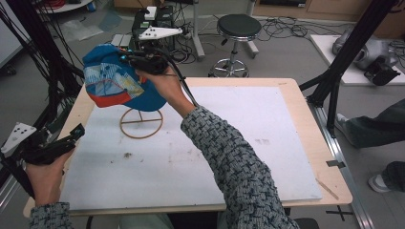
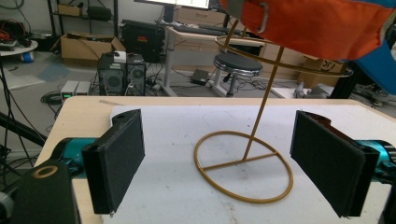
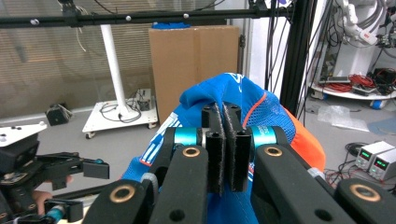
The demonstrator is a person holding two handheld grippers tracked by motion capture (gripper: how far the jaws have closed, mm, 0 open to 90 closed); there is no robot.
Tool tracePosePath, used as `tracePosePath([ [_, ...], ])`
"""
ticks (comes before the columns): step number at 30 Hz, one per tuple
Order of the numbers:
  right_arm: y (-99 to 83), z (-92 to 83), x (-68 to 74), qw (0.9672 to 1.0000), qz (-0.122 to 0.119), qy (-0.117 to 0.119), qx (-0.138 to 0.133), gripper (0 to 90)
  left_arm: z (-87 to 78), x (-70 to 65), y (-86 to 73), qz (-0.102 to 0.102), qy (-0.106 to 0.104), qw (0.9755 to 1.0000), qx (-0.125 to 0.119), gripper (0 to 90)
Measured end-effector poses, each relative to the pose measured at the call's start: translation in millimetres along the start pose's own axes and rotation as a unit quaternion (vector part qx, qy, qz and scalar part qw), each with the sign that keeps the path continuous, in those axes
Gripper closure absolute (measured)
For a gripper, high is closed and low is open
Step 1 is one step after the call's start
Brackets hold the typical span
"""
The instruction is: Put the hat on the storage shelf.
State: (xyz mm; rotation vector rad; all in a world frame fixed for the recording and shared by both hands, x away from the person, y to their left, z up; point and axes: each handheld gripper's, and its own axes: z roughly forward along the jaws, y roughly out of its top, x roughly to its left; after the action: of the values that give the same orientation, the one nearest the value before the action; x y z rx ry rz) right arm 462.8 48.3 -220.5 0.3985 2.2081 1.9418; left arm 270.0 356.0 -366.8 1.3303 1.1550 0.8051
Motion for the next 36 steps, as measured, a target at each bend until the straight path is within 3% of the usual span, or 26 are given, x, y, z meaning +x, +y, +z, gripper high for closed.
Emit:
tracePosePath([
  [10,-0.4,13.6,0.1,0.9994,-0.020,-0.014,0.024,88.5,0.2,-0.8,0.5,0.000,-0.003,1.0000,0.001,17.9],
  [24,-5.4,22.2,-6.4,0.9952,-0.043,-0.045,0.076,88.2,0.7,-1.3,0.5,0.000,-0.004,1.0000,0.002,17.9],
  [36,-10.7,22.5,-15.9,0.9927,-0.017,-0.069,0.098,86.7,0.6,-1.7,0.7,0.000,-0.005,1.0000,0.001,17.9],
])
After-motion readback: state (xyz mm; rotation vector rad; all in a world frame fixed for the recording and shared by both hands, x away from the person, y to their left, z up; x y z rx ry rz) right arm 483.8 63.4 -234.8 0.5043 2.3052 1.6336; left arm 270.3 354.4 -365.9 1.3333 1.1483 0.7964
